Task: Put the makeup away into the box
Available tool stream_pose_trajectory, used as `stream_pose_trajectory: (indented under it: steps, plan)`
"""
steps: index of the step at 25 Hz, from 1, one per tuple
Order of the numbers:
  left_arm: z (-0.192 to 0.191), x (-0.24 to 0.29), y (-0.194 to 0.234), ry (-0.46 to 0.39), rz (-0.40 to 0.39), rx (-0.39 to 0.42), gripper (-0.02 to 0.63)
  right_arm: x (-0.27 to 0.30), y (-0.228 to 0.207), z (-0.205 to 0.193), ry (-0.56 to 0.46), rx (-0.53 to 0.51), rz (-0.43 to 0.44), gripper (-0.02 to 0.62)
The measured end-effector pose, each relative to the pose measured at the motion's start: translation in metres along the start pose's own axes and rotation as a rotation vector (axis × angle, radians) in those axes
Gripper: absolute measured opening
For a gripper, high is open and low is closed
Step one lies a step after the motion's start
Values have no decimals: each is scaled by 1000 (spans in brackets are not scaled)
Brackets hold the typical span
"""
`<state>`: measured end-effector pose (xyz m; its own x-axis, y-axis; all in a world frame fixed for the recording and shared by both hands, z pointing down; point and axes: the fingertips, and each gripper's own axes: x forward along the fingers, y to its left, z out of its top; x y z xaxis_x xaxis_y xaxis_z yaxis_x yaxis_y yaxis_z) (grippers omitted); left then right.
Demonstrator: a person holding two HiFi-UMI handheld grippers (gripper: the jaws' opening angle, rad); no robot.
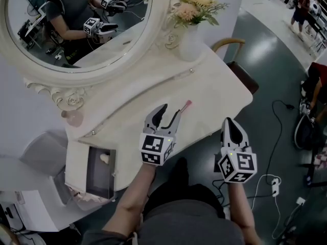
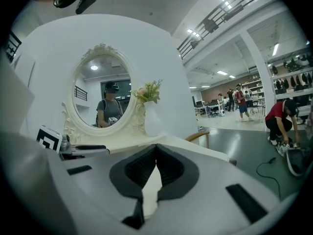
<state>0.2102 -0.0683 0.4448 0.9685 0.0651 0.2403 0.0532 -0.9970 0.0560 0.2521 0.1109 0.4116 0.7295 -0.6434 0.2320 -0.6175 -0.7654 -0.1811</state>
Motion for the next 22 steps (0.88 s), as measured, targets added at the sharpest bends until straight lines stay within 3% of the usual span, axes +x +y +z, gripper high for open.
stream_pose_trajectory:
  steps: [11, 22]
  plan:
    - [-23, 36, -6, 99, -82, 32, 180, 21, -4, 10, -8, 4, -39, 3]
    - [-53, 62, -6, 208, -79, 47, 181, 35, -21, 18, -9, 14, -34, 3]
